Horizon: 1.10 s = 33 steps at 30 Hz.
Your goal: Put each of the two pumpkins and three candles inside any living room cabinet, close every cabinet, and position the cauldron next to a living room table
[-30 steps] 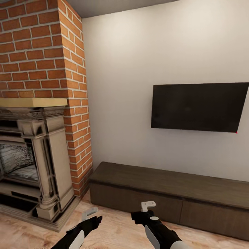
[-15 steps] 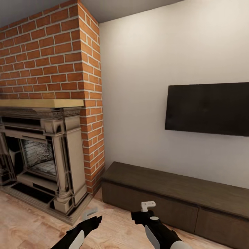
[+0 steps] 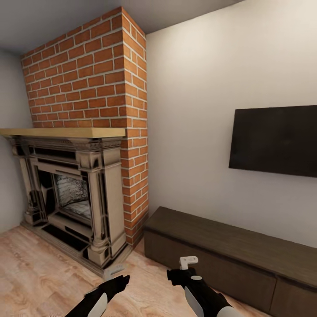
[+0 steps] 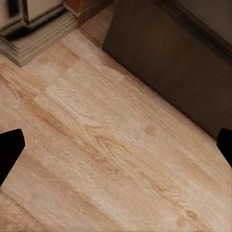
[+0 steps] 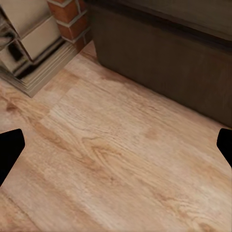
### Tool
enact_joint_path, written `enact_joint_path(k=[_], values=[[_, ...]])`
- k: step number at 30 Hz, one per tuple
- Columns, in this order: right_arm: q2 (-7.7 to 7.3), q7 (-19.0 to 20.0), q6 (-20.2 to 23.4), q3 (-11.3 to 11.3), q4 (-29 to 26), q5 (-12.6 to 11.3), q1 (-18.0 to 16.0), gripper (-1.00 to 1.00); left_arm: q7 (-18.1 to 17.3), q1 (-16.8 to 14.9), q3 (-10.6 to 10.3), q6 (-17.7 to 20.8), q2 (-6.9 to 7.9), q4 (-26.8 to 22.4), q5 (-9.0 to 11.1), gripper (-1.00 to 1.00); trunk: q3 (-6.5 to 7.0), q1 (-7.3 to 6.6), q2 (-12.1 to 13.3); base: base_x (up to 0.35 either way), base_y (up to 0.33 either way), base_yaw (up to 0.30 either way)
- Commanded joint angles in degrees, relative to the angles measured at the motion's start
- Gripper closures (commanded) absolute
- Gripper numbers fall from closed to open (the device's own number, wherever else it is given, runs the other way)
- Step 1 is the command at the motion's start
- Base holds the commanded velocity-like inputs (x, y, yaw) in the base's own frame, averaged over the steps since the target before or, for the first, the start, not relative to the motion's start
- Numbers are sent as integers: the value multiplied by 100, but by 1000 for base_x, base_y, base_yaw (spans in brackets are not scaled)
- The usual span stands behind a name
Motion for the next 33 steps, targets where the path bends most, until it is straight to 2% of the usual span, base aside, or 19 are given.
enact_joint_path(k=[1,9,26,33], values=[[-5,-45,32,49,-17,-54,-2,-100,2,-4,-21,20,2,-4,39,-100,-3,0,-4,0,0,234],[-5,143,103,49,-13,-65,-2,-100,2,-4,-21,20,2,-4,39,-100,22,0,-4,0,0,161],[-27,196,30,40,-13,-70,-2,-100,2,-4,-12,20,6,-4,47,-100,24,0,-4,1,22,6],[-15,210,46,40,-13,-75,-2,-100,2,-4,-12,20,3,-4,47,-100,24,0,-4,233,113,0]])
